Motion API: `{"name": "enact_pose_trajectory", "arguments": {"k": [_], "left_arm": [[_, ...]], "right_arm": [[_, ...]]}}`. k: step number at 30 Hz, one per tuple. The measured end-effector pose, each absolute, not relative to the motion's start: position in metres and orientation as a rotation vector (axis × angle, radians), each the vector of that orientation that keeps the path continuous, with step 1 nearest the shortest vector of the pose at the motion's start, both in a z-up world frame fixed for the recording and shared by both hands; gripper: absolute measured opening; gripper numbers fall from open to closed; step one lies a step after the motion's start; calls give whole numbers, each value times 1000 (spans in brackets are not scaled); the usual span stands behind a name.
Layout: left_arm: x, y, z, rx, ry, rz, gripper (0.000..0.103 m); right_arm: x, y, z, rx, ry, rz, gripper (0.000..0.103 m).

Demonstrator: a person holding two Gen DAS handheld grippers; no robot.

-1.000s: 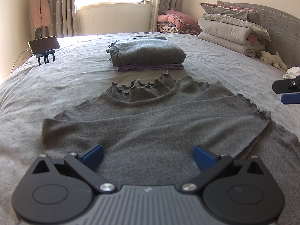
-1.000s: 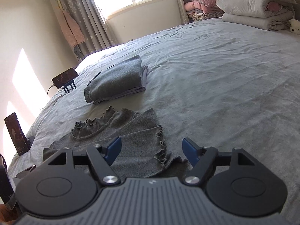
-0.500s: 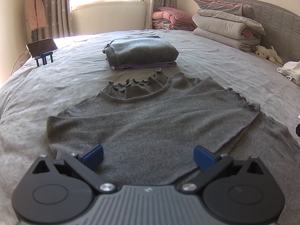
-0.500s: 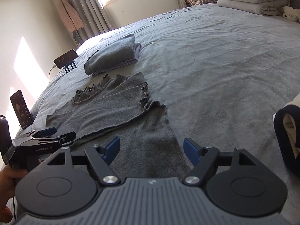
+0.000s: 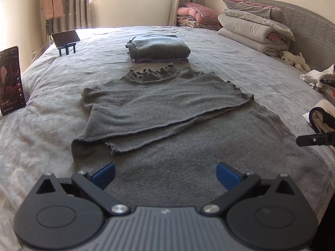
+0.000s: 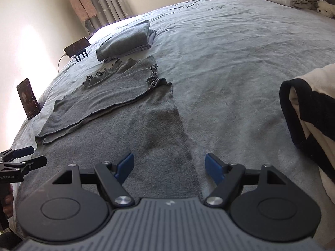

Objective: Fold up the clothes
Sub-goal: 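Move both grippers to the sweater hem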

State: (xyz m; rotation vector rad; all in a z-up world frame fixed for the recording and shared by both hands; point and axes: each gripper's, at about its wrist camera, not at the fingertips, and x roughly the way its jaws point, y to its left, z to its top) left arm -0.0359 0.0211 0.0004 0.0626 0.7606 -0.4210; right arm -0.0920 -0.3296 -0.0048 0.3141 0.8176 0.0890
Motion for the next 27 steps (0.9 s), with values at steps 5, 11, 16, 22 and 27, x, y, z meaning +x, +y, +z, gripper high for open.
{"name": "enact_pose_trajectory", "arguments": {"k": [5, 11, 16, 22, 27], "left_arm": [[-61, 38, 8, -26, 814, -416, 103], [-84, 57, 14, -107, 891, -427, 102], [-104, 80, 8, -182, 949, -408, 99], [-125, 110, -1, -285, 994, -374, 83], [-141, 119, -5, -353, 1029, -414, 59]], "right_arm": [[-103, -328, -6, 278, 853, 142, 80], [-115, -335, -4, 273, 881, 179, 80], [-124, -352, -1, 356, 914, 195, 80], [-136, -367, -3, 412, 943, 209, 69], [-148, -368, -5, 389, 957, 214, 50]]}}
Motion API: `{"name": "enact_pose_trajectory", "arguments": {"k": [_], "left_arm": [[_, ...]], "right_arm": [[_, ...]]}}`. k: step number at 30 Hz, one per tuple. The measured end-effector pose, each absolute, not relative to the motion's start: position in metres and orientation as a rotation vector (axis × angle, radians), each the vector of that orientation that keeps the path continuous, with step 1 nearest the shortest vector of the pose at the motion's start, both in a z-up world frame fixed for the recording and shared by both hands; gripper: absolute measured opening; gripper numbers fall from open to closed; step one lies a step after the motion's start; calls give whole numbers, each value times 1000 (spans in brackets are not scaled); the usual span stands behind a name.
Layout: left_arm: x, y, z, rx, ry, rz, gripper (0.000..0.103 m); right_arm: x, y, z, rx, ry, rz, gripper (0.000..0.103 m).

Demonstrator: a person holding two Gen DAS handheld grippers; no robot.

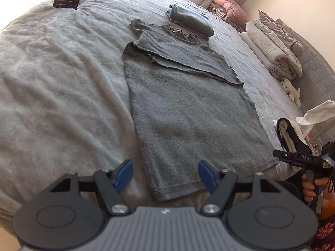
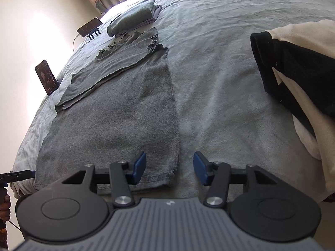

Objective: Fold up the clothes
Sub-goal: 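Move both grippers to the sweater hem, then grasp the sweater hem with both grippers and fold it toward the collar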

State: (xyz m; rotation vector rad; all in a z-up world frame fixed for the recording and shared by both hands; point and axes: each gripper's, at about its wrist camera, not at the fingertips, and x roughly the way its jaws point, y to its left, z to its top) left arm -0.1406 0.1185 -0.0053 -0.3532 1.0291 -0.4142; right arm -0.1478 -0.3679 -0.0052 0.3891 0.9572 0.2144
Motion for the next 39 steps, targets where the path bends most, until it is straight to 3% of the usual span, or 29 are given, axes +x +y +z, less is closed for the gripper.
{"name": "enact_pose_trajectory", "arguments": {"k": [5, 7, 8, 14, 27, 39], "left_arm": [[-147, 119, -16, -400, 1055, -441, 39], [-148, 122, -22, -434, 1070, -442, 23], [-148, 124, -26, -452, 1077, -443, 9], [-151, 133, -28, -546, 1070, -487, 7], [-123, 151, -8, -778, 869, -551, 7], [-46, 151, -21, -741, 836, -334, 7]], "right_arm": [[-155, -365, -6, 387, 977, 247, 33], [-156, -365, -7, 388, 982, 254, 23], [-156, -365, -8, 392, 984, 257, 16], [-157, -370, -3, 444, 979, 271, 9], [-123, -360, 29, 552, 854, 314, 9], [-43, -338, 13, 364, 785, 133, 9]]}}
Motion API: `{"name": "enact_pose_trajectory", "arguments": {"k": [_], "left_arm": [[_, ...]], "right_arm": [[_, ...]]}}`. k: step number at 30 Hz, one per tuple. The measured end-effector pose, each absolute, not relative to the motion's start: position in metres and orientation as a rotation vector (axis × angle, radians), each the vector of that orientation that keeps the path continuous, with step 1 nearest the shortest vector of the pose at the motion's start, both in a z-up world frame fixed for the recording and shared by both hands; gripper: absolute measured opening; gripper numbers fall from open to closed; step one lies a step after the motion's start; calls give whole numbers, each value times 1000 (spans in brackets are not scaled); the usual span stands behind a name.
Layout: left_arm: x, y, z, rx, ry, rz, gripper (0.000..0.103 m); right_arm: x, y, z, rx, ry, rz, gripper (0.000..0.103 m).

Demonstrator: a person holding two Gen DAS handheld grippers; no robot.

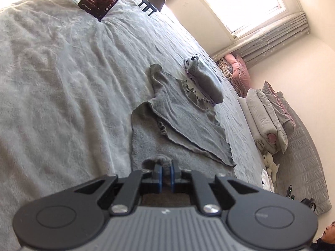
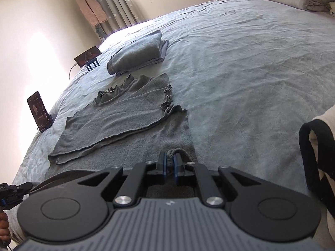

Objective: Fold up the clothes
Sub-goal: 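Grasp the sweater hem with both grippers and fold it toward the collar, then open both grippers and release the folded hem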

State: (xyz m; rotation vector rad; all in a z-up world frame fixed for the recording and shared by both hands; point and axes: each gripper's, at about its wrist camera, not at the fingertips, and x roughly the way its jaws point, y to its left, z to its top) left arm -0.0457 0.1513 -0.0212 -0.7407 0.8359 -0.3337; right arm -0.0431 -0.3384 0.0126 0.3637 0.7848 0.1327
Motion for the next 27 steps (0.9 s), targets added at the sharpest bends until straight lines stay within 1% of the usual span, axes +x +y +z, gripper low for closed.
{"name": "enact_pose_trajectory", "arguments": {"k": [4, 6, 7, 8, 9, 10, 11, 12, 13, 14, 15, 18, 21, 24, 26, 27], "left_arm": [[-32, 146, -28, -690, 842, -294, 9], [-31, 146, -31, -678, 836, -287, 24], [-33, 147, -31, -681, 815, -314, 31], [-35, 149, -31, -684, 792, -340, 49], [-39, 150, -29, -684, 755, -359, 63], [-43, 151, -29, -681, 726, -352, 68], [-48, 152, -28, -678, 697, -345, 71], [-50, 152, -25, -669, 680, -340, 71], [-51, 153, -23, -660, 663, -336, 72], [-53, 153, -21, -652, 646, -331, 72], [-55, 154, -18, -641, 630, -327, 72], [-50, 143, -8, -498, 622, -309, 72], [-41, 124, -3, -318, 660, -283, 70], [-29, 114, -6, -254, 687, -315, 68], [-23, 110, -9, -217, 695, -321, 59], [-20, 108, -10, -199, 698, -323, 56]], "right_arm": [[-29, -334, -6, 335, 798, 100, 9], [-31, -332, -10, 329, 778, 99, 10], [-34, -332, -10, 331, 754, 107, 15], [-38, -332, -10, 334, 727, 115, 15], [-42, -333, -10, 333, 702, 120, 16], [-45, -335, -10, 327, 685, 121, 23], [-49, -336, -10, 321, 668, 121, 36], [-53, -339, -8, 311, 640, 111, 41], [-56, -342, -6, 306, 609, 94, 49], [-56, -344, -6, 314, 593, 87, 53], [-57, -347, -6, 323, 577, 80, 54], [-57, -351, -7, 331, 558, 83, 54], [-56, -337, -9, 214, 544, 85, 54], [-51, -322, -13, 85, 525, 102, 54], [-46, -315, -16, 39, 522, 132, 54], [-44, -313, -18, 25, 527, 145, 54]]}}
